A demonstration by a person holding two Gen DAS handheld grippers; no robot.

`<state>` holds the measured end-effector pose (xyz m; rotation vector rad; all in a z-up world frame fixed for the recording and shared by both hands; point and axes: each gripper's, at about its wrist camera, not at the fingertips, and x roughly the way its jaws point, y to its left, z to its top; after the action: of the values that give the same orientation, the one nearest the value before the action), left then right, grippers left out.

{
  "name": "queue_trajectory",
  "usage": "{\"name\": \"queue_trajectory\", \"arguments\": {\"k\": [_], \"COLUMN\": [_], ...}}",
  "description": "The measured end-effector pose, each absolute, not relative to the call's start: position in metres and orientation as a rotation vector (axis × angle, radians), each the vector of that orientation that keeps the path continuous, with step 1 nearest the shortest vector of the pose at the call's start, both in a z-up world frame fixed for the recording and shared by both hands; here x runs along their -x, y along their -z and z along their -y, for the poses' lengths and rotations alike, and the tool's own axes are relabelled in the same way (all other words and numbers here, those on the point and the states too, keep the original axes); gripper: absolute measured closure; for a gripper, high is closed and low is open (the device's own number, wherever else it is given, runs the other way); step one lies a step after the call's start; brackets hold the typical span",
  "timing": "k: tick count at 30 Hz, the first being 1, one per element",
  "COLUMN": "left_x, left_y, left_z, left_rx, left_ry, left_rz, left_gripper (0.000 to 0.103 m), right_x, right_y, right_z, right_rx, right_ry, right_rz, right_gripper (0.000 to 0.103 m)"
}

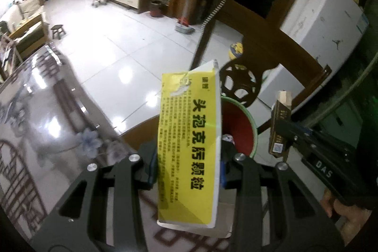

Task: Collect trash
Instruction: 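Carry the yellow medicine box and gold carton to the red bin, then open both tools over the red bin to drop both boxes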

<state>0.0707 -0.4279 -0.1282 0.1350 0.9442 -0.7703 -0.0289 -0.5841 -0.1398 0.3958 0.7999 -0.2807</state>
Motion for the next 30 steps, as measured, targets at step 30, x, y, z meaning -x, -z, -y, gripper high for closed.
{"name": "queue_trajectory", "arguments": {"k": [30], "left_x": [-0.1], "left_y": [0.159], "left_z": [0.546], "left_rx": [-0.242], "left_ry": [0.836], "left_rz": [-1.0], "left_gripper": [0.069], "right_x": [0.01], "right_y": [0.174], "right_z": [0.675], "right_rx": [-0.449], "right_ry": [0.347], "right_rz": [-0.848], "right_gripper": [0.092]}}
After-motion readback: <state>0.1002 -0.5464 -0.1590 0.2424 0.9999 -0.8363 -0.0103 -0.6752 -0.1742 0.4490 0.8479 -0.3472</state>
